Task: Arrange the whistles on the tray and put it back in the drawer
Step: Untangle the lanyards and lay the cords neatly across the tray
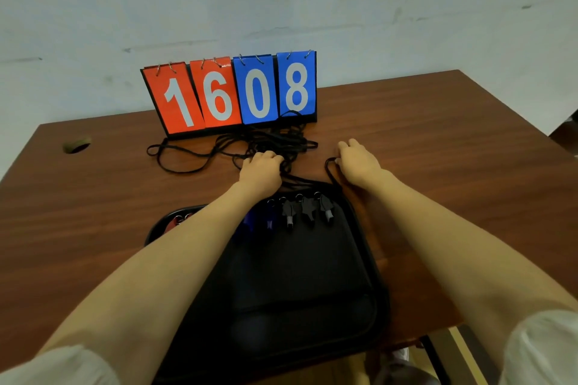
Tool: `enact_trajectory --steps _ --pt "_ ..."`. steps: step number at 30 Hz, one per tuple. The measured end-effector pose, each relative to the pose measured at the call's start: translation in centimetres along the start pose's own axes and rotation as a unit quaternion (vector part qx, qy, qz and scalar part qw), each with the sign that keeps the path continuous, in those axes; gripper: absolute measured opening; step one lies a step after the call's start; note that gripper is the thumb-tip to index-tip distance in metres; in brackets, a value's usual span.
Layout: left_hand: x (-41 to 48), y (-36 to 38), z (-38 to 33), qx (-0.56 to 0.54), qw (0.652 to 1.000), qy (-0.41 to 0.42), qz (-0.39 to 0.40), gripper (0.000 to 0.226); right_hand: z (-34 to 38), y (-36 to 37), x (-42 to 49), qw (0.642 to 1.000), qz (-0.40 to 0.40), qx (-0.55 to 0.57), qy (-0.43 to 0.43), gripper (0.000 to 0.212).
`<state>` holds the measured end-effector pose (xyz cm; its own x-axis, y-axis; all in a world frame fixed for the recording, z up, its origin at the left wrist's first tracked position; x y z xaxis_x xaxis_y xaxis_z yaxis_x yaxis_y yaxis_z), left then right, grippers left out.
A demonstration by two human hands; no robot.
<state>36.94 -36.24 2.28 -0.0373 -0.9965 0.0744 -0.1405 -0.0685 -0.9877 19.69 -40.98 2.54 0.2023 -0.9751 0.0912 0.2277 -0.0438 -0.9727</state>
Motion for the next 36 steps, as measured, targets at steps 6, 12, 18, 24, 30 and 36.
enact_trajectory --steps 6,12,18,24,30,36 --pt "-1.5 -4.2 -1.8 0.054 0.997 0.009 -0.059 0.039 0.2 -5.9 -2.4 0.991 -0.104 0.082 0.009 0.021" --pt "-3.0 -13.5 -6.7 -0.189 0.966 -0.005 -0.178 0.050 5.9 -16.8 -4.4 0.955 -0.170 0.224 -0.097 0.013" --pt "-5.5 -19.5 -7.5 -0.384 0.907 -0.051 -0.164 0.024 9.8 -25.6 -7.9 0.905 -0.226 0.325 -0.159 0.012" --pt "-7.9 -22.0 -3.5 -0.282 0.935 -0.055 -0.207 0.018 9.0 -34.6 -10.0 0.836 -0.374 0.385 -0.114 0.012" --pt "-9.9 -26.5 0.6 -0.285 0.900 -0.089 -0.318 0.021 8.3 -38.1 -11.3 0.822 -0.409 0.383 -0.096 0.013" --pt "-12.5 -32.6 3.0 -0.218 0.864 -0.102 -0.442 0.027 6.2 -38.7 -11.9 0.805 -0.428 0.408 -0.040 0.015"
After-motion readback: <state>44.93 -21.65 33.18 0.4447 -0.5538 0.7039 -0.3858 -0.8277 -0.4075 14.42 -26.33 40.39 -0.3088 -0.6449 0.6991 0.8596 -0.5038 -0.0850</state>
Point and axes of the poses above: each hand's wrist, its own x-axis towards the middle knuckle, its own y-axis out of the palm, z = x × y, the point moved 10 cm from there along x, towards the middle knuckle, and after that the axes turned 13 degrees about -z, right-handed, at the moved point
